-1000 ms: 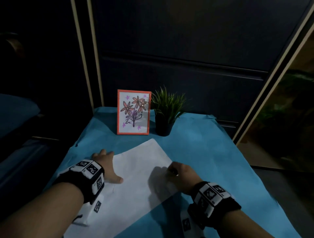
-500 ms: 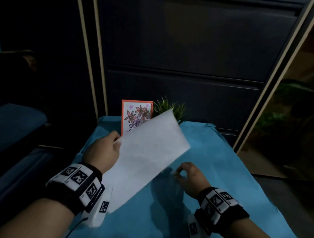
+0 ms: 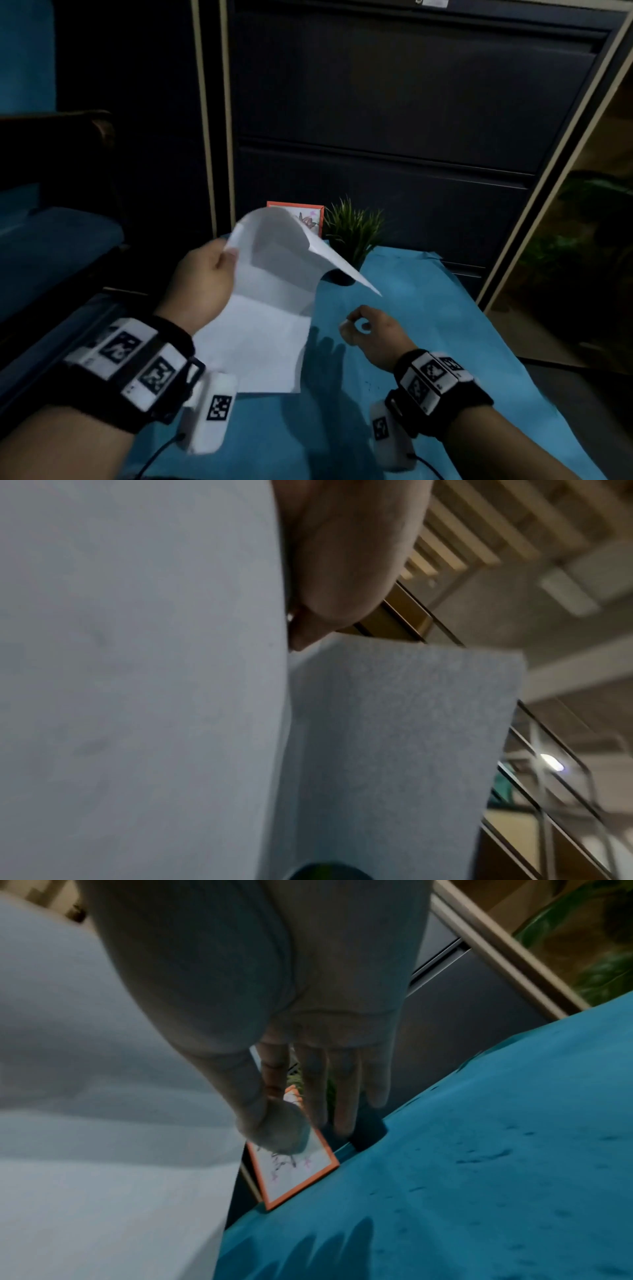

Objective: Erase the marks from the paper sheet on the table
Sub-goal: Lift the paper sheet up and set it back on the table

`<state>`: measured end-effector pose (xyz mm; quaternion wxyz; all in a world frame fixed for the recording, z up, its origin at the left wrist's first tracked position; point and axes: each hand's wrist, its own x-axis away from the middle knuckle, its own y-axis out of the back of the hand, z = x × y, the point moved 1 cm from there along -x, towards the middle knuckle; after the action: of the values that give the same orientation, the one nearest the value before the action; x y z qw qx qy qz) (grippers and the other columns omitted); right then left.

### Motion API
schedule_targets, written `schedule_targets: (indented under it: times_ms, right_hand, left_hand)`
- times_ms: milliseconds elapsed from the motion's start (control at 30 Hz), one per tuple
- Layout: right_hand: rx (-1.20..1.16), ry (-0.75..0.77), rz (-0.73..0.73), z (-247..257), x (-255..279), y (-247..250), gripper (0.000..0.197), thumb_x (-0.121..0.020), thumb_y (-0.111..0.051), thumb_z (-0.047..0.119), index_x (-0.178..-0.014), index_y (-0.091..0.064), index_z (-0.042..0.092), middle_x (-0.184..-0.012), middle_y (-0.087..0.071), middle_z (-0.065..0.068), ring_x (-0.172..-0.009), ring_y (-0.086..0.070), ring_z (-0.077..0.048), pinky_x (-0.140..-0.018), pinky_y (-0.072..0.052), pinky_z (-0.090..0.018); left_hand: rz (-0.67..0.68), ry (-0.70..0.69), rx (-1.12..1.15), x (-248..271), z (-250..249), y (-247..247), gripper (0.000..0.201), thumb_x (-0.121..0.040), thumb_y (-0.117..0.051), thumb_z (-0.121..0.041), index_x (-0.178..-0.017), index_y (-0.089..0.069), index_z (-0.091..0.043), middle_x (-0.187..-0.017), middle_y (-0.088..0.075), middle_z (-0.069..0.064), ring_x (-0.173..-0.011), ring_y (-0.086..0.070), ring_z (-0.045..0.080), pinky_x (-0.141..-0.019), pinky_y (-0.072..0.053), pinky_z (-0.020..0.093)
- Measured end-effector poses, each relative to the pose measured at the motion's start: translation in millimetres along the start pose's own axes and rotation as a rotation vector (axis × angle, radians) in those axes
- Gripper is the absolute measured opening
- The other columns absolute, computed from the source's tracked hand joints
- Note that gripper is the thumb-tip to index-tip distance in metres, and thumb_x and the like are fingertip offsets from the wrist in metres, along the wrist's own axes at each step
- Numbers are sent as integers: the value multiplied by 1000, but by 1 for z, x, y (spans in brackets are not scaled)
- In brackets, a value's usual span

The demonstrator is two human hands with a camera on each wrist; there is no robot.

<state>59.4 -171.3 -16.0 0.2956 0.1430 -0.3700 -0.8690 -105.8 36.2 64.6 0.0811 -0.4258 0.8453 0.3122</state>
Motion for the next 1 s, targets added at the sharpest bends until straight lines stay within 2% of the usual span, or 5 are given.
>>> schedule_targets:
  times_ms: [200,433,700,867,1000]
  right_hand:
    - [-107,95,100,41,-6,-24,18,-94,-56,28,-97,-56,11,-86,-62,-6,-64,-59,-16,-48,-41,-11]
    - [-59,147,155,77,-35,-80,19,-90,-61,32,-99,-61,15,-88,-62,-3,-80,-62,-23,-73,-51,-32]
    - [74,97,325,108,-66,-135,34,-87,-64,35,-113,-59,15,-94,-58,2,-85,-54,-15,-80,-49,-29]
    - [215,161,319,108,-69,-135,35,-90,-60,34,-121,-57,17,-121,-59,-5,-110,-56,-22,-89,-43,-27]
    - [195,292,293,86,-40,-87,24,-87,-63,23,-110,-66,18,-106,-66,1,-83,-57,-10,-78,-43,-19]
  left_hand:
    - [-27,210,-95,-16,55,50,25,-98,-47,-8,-121,-55,-3,-114,-61,16,-105,-56,32,-90,-40,37]
    - [3,440,-164,-6,113,69,40,-92,-56,-2,-127,-38,1,-108,-49,13,-94,-46,24,-82,-34,33]
    - [125,535,-133,-7,167,48,63,-91,-59,-3,-144,-27,-12,-131,-53,21,-116,-52,37,-99,-42,47]
    - [104,529,-169,-11,171,55,69,-87,-64,-2,-146,-30,-11,-137,-47,21,-121,-49,38,-100,-41,47]
    - [118,395,-279,-10,149,64,48,-87,-67,-10,-133,-50,-9,-131,-50,14,-115,-53,33,-95,-43,40]
